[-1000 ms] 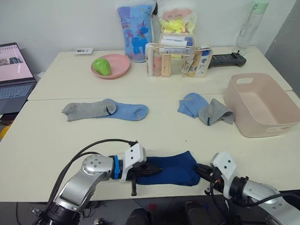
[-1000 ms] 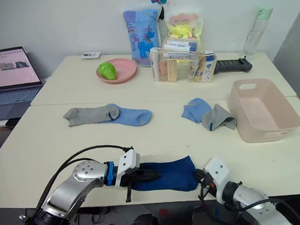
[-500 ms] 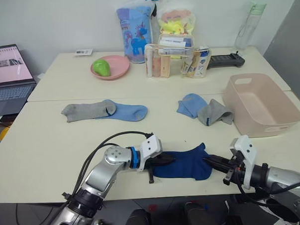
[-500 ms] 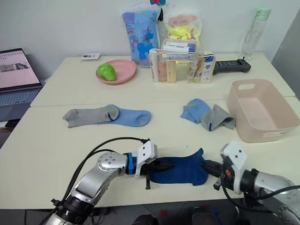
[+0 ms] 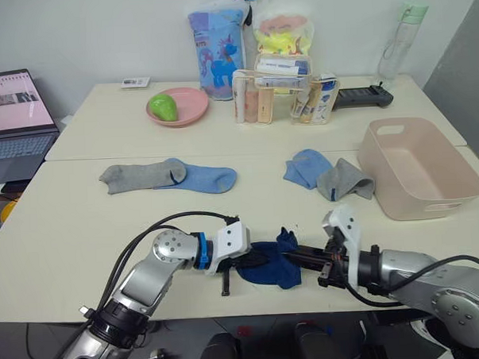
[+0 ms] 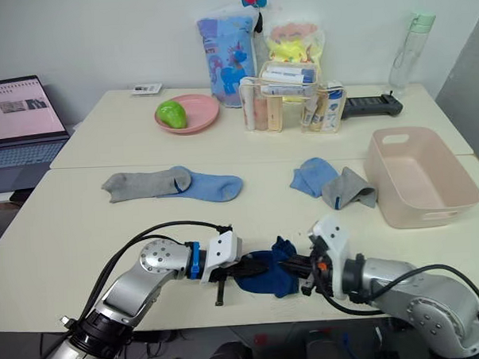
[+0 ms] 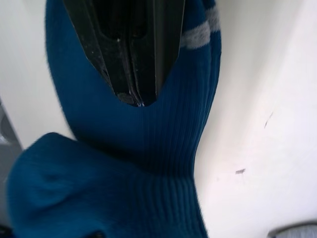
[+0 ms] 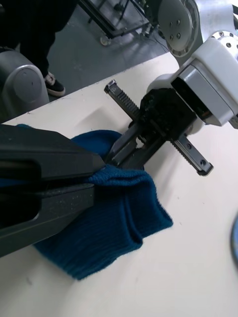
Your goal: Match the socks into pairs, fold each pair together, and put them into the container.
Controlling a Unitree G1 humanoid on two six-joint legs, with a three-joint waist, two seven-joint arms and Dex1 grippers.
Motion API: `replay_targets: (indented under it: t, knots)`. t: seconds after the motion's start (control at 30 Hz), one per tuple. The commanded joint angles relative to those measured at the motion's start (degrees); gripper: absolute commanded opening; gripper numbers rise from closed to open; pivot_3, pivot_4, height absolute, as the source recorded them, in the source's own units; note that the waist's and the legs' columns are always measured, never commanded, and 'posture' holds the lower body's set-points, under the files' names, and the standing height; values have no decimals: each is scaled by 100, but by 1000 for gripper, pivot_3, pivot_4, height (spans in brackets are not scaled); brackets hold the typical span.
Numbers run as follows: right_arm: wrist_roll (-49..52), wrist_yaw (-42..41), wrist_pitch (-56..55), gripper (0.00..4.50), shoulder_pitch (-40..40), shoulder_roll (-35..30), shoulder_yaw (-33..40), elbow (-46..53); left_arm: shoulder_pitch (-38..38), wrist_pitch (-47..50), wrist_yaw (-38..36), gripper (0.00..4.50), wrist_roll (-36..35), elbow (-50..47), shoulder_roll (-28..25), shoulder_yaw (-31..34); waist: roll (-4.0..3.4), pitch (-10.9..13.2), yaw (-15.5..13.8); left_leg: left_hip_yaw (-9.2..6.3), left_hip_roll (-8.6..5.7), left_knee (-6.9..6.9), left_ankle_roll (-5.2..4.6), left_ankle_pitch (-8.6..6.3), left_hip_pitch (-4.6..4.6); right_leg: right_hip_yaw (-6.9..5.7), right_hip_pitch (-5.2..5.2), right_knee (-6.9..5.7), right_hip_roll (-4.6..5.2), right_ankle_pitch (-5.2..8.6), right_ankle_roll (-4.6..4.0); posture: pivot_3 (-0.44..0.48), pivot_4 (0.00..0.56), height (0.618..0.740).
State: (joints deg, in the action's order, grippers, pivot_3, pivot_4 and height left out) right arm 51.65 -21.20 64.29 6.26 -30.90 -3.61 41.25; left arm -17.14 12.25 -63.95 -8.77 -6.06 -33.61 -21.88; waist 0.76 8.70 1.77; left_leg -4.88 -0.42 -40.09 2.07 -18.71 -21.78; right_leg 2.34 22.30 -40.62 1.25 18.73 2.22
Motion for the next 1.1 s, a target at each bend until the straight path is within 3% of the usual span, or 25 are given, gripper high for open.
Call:
replay_targets:
  t: [0.03,0.1,0.2,0.47,0.57,0.67,0.73,1.0,1.1]
  knots:
    - [-259,-94,-45,7,239,49,-520,-190,-11,-227,53,0,185,-8,30,-63,-1,0,1,1,0,0,0,0,0,1,0,0,0,0,0,0,150,703]
    - [-278,-137,-31,7,283,65,-629,-247,3,-271,56,0,203,-4,1,-7,-1,0,2,-2,0,1,0,0,-1,-1,0,2,0,0,0,0,150,703]
    - [-225,-95,-32,753,374,176,-596,-262,25,-210,72,0,93,-52,-102,204,-1,0,1,-6,0,1,0,0,-3,0,0,5,0,0,0,0,150,703]
    - [786,-25,164,3551,647,-11,385,166,96,456,224,0,-818,-393,-430,1476,-3,3,5,-18,4,5,0,0,-4,-5,1,7,0,0,0,0,150,703]
    - [226,-163,-184,3551,597,-391,390,117,3,450,83,0,-1238,-698,-507,1873,-1,5,-12,-18,2,5,0,0,-10,-5,-1,16,3,0,0,0,150,703]
    - [-718,-296,-780,3368,543,-680,-172,-117,-59,541,-244,0,-1394,-1018,-578,1646,-1,5,-12,-19,-1,5,1,0,-11,-8,-2,22,5,0,0,0,150,703]
    - [-1158,-408,-1104,2917,537,-685,-521,-356,-45,543,-493,0,-1318,-1253,-631,1266,-1,5,-2,-16,-1,8,1,0,-9,-6,-3,21,4,0,0,0,150,703]
    - [-2445,-793,-1841,26,641,-470,-1732,-1070,-112,-302,-491,0,-191,-708,-420,164,-2,7,4,-12,1,10,1,0,-6,-5,-2,20,-1,0,0,0,150,703]
    - [-2783,-723,-1937,26,704,-188,-1969,-1322,-142,-568,-468,0,152,-457,-433,-1,-3,7,5,-13,2,11,1,0,-6,-5,-1,20,-2,0,0,0,150,703]
